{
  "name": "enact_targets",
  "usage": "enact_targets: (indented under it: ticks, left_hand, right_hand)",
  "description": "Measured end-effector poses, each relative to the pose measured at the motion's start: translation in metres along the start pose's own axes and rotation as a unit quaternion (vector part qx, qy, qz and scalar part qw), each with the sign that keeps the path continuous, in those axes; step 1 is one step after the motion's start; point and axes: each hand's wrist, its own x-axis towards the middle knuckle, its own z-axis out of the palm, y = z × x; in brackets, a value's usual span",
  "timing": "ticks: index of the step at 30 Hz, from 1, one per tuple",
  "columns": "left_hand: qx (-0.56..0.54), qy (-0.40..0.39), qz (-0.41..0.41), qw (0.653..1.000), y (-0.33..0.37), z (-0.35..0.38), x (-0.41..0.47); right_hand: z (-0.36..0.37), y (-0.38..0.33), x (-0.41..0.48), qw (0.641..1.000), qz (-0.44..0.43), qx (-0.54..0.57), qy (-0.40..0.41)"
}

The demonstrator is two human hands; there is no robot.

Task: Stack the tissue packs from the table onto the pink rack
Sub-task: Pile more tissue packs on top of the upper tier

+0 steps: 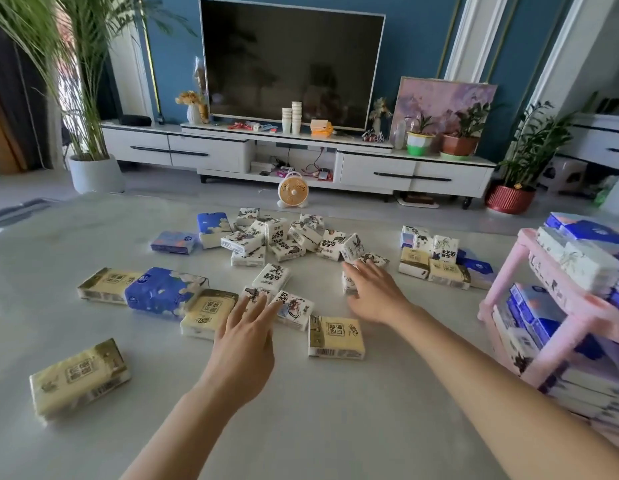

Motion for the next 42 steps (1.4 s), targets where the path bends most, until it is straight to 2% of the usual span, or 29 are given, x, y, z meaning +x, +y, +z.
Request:
enact_targets:
  ticks: [2, 7, 12, 16, 19, 25, 27, 29, 31, 33, 36, 38, 40, 42]
  left_hand:
    - [0.027, -0.015, 0.034, 0.999, 0.002, 0.008, -0.001]
    - [0.094, -0.04, 0.109, 0.989, 0.017, 0.019, 0.021]
    - [0.102, -0.128, 0.083, 0.983, 0.026, 0.027, 0.05]
    - [0.166, -0.155, 0.07, 0.971, 0.039, 0.026, 0.063]
    - [0.198, -0.138, 0.045, 0.969, 0.048, 0.021, 0.057]
    - [0.223, -0.029, 0.034, 0.974, 0.059, -0.003, 0.027]
    - [0.144, 0.017, 0.039, 0.989, 0.076, -0.016, 0.012]
    - [0.009, 0.065, 0.047, 0.997, 0.107, -0.029, -0.001]
    - [-0.119, 0.118, 0.076, 0.983, 0.15, -0.044, -0.01]
    - [-0.233, 0.139, 0.116, 0.956, 0.208, -0.061, -0.017]
    - [-0.328, 0.105, 0.187, 0.92, 0.294, -0.074, -0.02]
    - [-0.386, 0.072, 0.203, 0.897, 0.341, -0.072, -0.02]
    - [-0.446, 0.031, 0.21, 0.869, 0.381, -0.062, -0.014]
    - [-0.47, 0.009, 0.209, 0.857, 0.416, -0.046, -0.003]
  right_hand:
    - [0.005, 0.004, 0.009, 1.0, 0.019, 0.017, -0.014]
    - [0.005, 0.005, -0.004, 0.994, 0.027, 0.106, 0.029]
    - [0.003, 0.012, -0.051, 0.977, -0.007, 0.174, 0.126]
    - [-0.02, 0.022, -0.095, 0.942, -0.043, 0.301, 0.141]
    - [-0.043, 0.024, -0.132, 0.921, -0.069, 0.363, 0.12]
    - [-0.095, 0.049, -0.203, 0.861, -0.106, 0.483, 0.12]
    - [-0.117, 0.066, -0.224, 0.843, -0.127, 0.507, 0.125]
    - [-0.141, 0.088, -0.242, 0.823, -0.151, 0.53, 0.137]
    - [-0.167, 0.116, -0.261, 0.788, -0.167, 0.564, 0.184]
    - [-0.188, 0.152, -0.281, 0.749, -0.163, 0.583, 0.27]
    - [-0.198, 0.215, -0.303, 0.704, -0.108, 0.586, 0.386]
    - [-0.195, 0.26, -0.312, 0.673, -0.045, 0.583, 0.453]
    - [-0.187, 0.299, -0.319, 0.643, 0.005, 0.582, 0.498]
    - [-0.177, 0.327, -0.322, 0.613, 0.028, 0.601, 0.512]
